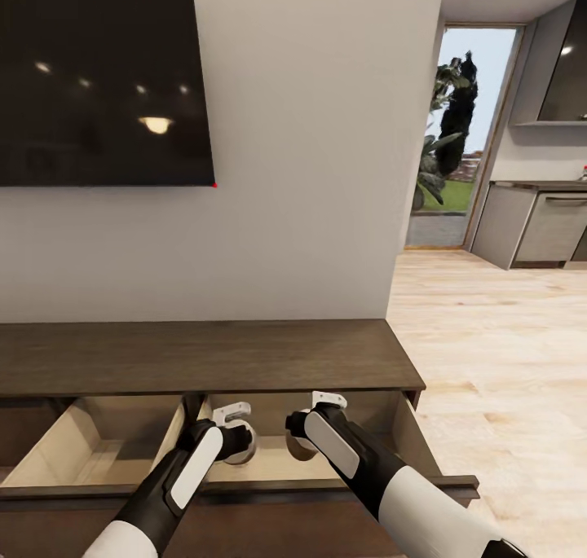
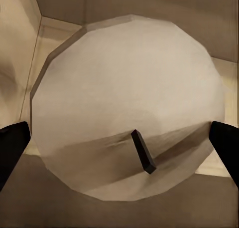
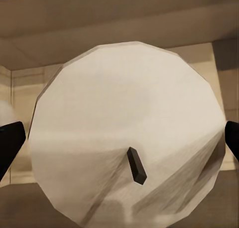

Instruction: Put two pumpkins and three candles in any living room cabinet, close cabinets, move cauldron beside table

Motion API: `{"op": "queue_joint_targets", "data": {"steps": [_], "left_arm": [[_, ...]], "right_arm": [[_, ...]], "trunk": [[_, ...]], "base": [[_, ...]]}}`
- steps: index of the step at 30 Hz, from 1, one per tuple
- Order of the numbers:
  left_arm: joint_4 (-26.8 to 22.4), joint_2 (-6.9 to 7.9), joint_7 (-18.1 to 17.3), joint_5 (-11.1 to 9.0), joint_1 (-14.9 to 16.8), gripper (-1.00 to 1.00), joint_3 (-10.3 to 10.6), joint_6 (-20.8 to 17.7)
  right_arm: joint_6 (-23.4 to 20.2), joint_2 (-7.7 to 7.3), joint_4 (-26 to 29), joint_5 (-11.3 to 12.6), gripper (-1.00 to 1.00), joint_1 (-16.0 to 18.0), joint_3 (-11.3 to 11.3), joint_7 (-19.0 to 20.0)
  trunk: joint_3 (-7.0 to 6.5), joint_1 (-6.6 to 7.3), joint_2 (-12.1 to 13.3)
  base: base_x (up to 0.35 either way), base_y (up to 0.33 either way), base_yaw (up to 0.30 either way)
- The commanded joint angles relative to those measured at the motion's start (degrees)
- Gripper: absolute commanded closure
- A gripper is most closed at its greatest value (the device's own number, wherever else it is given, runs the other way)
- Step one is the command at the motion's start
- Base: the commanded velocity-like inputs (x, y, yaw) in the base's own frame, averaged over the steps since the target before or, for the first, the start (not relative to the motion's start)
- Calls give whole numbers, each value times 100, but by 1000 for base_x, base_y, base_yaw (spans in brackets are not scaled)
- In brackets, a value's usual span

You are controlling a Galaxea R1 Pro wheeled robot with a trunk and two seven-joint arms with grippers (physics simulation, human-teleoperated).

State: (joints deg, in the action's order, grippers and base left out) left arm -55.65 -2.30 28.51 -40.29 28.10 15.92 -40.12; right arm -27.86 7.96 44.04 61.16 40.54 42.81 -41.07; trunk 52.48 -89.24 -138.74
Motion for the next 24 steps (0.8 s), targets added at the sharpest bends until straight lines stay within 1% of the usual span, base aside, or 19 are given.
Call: {"op": "queue_joint_targets", "data": {"steps": [1,2,4,6,7,10,16,18,20,24], "left_arm": [[94,-2,54,-75,90,100,9,-20],[324,-5,30,-84,204,100,8,-21],[705,-11,-76,-79,334,100,8,-13],[974,-9,-318,-50,416,100,12,-3],[1028,-6,-403,-23,433,100,14,0],[1146,16,-525,19,483,100,16,12],[1239,11,-555,15,502,100,13,83],[1252,35,-552,21,503,100,9,236],[1256,43,-548,17,504,100,10,473],[1264,51,-540,18,504,100,9,612]], "right_arm": [[-10,-4,4,31,100,6,17,-42],[-8,-4,4,28,100,6,17,-42],[31,-4,5,22,100,7,17,-47],[107,-4,2,17,100,7,17,-49],[126,-5,1,14,100,8,17,-50],[151,-1,0,11,100,9,17,-50],[174,0,0,10,100,11,17,-50],[175,2,0,10,100,12,19,-50],[175,3,0,10,100,8,17,-50],[175,3,0,10,100,6,17,-50]], "trunk": [[7,1,-3],[7,1,-3],[7,1,-3],[7,1,-3],[7,1,-3],[7,1,-3],[7,1,-3],[7,1,-3],[7,1,-3],[7,1,-3]], "base": [[0,0,0],[0,0,0],[0,0,0],[0,0,0],[0,0,0],[0,0,0],[0,0,0],[0,0,0],[0,0,0],[0,0,0]]}}
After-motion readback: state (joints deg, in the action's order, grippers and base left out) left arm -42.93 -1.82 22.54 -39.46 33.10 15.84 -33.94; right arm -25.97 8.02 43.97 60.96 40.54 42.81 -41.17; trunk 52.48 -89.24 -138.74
